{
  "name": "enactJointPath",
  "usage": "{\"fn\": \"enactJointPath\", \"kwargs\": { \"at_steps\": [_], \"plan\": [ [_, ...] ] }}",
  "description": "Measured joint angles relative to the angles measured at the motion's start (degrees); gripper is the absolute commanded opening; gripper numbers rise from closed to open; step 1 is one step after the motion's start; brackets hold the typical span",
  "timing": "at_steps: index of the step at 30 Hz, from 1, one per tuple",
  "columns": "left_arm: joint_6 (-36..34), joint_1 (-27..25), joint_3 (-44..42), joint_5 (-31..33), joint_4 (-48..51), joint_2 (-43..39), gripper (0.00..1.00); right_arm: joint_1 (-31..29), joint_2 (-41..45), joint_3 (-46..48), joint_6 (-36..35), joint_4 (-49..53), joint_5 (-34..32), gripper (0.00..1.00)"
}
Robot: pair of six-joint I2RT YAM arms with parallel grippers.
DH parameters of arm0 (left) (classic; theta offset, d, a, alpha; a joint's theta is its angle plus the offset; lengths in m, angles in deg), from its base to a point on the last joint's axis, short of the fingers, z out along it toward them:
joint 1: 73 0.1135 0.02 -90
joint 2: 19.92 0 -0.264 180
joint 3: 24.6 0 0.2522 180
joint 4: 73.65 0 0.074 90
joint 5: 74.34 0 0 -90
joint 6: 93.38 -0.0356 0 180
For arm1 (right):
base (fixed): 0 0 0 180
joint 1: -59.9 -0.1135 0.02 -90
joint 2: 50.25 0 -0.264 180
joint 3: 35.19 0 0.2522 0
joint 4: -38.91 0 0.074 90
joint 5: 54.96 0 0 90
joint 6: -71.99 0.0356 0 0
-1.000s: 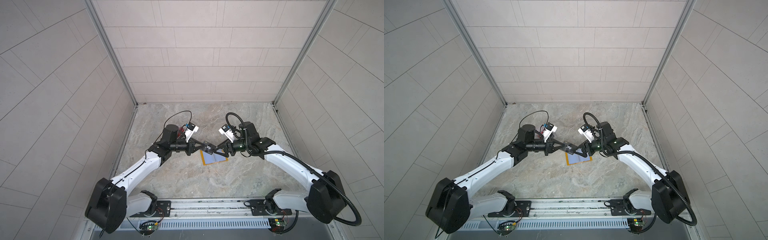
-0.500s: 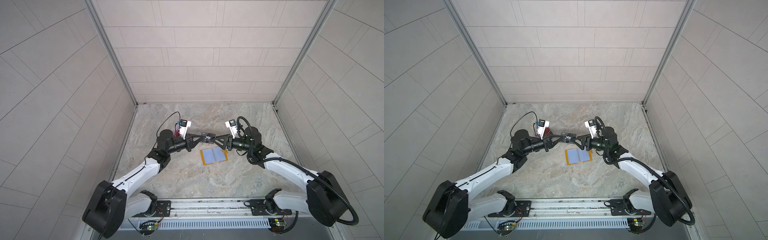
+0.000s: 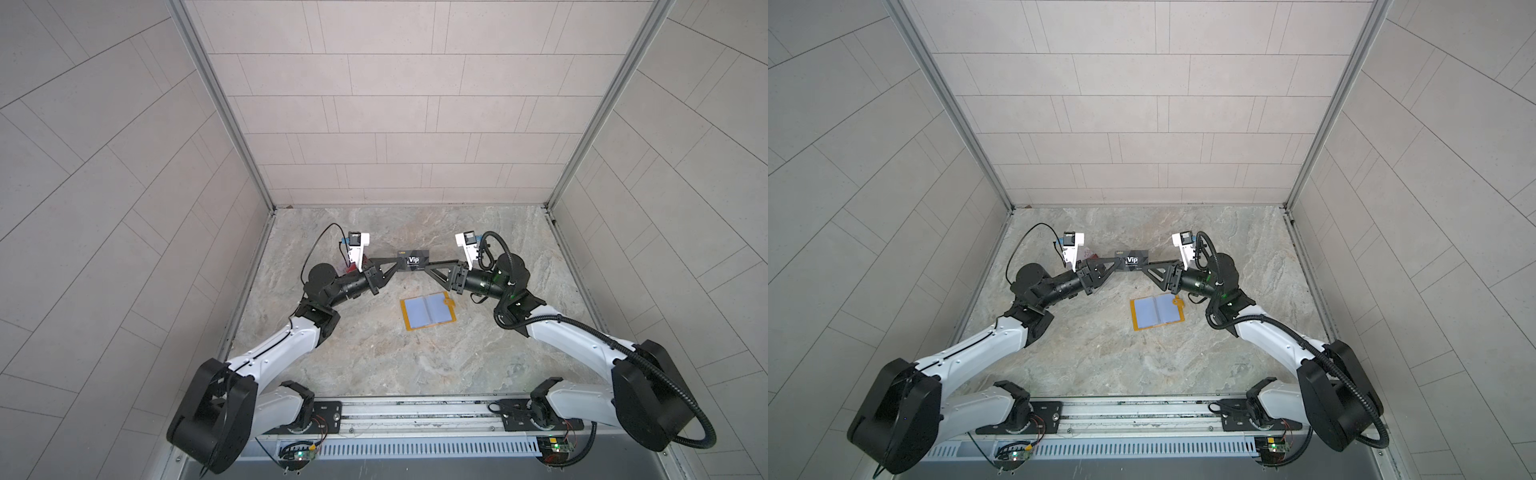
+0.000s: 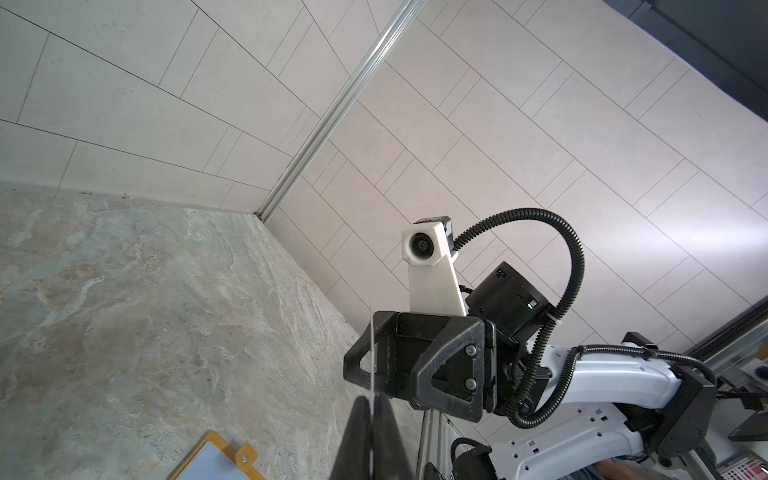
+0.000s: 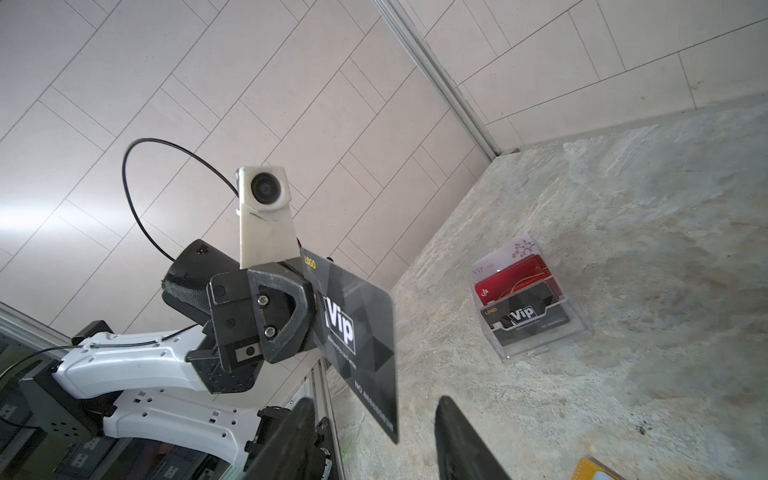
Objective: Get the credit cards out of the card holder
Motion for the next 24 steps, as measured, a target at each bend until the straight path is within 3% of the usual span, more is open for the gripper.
{"fn": "enactJointPath", "kwargs": {
  "at_steps": [18,24],
  "plan": [
    [4.7,0.0,0.0,-0.1,-6.8,2.1,0.00,-0.4,-1.2,-1.4,3.1,-4.0,1.1,0.27],
    [4.9,0.0,0.0,-0.3,-7.5,2.4,0.00,-0.4,-1.6,-1.6,3.4,-4.8,1.4,0.25]
  ]
}}
